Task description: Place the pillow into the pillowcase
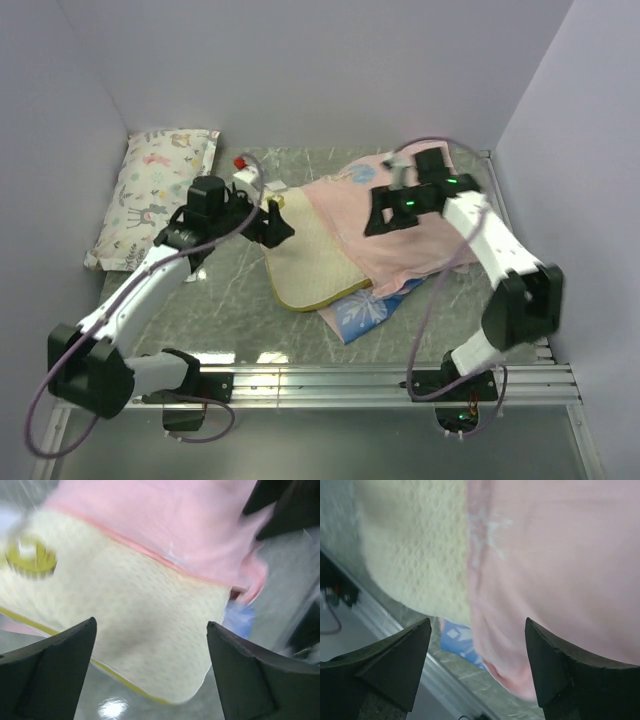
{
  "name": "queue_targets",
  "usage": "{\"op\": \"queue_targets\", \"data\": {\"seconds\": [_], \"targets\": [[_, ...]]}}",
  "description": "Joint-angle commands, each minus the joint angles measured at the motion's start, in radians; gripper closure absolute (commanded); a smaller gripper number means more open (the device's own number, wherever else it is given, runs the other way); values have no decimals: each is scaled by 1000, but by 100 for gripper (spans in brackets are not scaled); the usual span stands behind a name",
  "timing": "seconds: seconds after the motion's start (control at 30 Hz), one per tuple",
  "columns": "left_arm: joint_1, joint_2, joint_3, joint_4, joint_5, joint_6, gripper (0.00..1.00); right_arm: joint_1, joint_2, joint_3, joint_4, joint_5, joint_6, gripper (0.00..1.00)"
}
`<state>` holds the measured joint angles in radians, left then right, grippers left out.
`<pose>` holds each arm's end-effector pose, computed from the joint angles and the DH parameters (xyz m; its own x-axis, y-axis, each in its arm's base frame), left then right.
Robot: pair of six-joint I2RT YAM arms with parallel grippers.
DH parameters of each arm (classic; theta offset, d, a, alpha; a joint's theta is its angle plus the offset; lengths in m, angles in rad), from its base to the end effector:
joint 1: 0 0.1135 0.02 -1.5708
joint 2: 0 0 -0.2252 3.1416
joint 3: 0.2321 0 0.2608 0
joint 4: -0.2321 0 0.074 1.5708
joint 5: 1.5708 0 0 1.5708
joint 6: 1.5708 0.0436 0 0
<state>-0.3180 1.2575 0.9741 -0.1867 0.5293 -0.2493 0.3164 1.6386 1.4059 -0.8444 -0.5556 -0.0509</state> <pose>0.2881 -0.1180 0.2638 -0.5890 -0.0303 -0.8075 0.5698 0.6931 -0.4416 0.3242 0.1303 0.2402 -0.8103 -0.3107 -0.4969 -0.5438 0.7148 0.4398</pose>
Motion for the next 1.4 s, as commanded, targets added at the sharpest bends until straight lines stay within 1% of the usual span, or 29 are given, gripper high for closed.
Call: {"op": "queue_targets", "data": {"seconds": [0.0,0.07,0.1,0.17,0.2,0.27,0.3,0.37,0.4,0.47,0.5,0.53,0.6,0.63,0.67,0.7,0.73,0.77,0.8,0.83,0.87,0.9,0.93,1.0,1.03,1.07,1.17,1.2,1.37], "targets": [[-183,-86,22,-216,-161,531,1,-152,-242,-91,24,-58,39,15],[-246,-75,5,-226,-221,597,1,-207,-293,-172,2,-18,31,14],[-321,-63,-5,-223,-242,614,1,-220,-296,-197,-45,-9,22,14],[-389,-14,-12,-211,-285,652,1,-256,-290,-264,-70,25,13,14],[-448,11,-11,-200,-305,669,1,-264,-266,-281,-90,61,3,15],[-495,80,-15,-177,-346,720,1,-272,-214,-311,-113,121,-13,15],[-528,103,-26,-139,-362,731,1,-275,-151,-317,-120,146,-6,17],[-550,170,-34,-113,-393,759,1,-281,-99,-315,-102,148,-10,17],[-561,190,-41,-88,-396,760,1,-281,-45,-312,-55,172,-9,17],[-566,235,-55,-62,-393,757,1,-280,30,-247,-16,187,-3,17],[-567,247,-66,-47,-397,742,2,-281,114,-211,17,195,-3,18],[-567,261,-67,-37,-390,730,3,-280,157,-117,28,200,5,19],[-569,310,-48,-36,-381,662,20,-280,258,-6,68,157,29,20],[-566,328,-35,-37,-371,624,28,-274,286,104,77,139,48,21],[-561,368,-2,-55,-356,561,49,-263,315,169,79,81,74,21],[-555,387,17,-63,-312,521,61,-255,354,232,68,60,85,21],[-543,402,34,-69,-281,475,72,-243,368,331,59,54,103,21],[-512,434,70,-88,-243,390,87,-243,371,370,47,24,103,21],[-491,448,92,-94,-203,345,95,-244,351,390,27,20,106,20],[-468,459,110,-94,-148,305,100,-247,325,363,27,20,109,19],[-414,467,135,-88,-106,218,100,-263,285,317,36,13,112,17],[-391,465,147,-68,-74,184,100,-275,180,250,92,-3,124,12],[-373,465,164,-63,-39,156,100,-287,123,88,128,-1,159,11],[-333,471,218,-68,4,105,100,-312,-18,-71,215,16,178,9],[-323,476,236,-74,20,88,100,-312,-51,-188,243,22,181,8],[-308,482,268,-76,43,65,100,-312,-71,-238,258,40,177,7],[-285,496,323,-89,101,24,100,-313,-33,-324,280,48,171,6],[-279,499,333,-88,116,19,100,-312,13,-334,298,39,174,6],[-256,508,373,-65,162,-34,100,-312,127,-351,421,-55,244,6]]}}
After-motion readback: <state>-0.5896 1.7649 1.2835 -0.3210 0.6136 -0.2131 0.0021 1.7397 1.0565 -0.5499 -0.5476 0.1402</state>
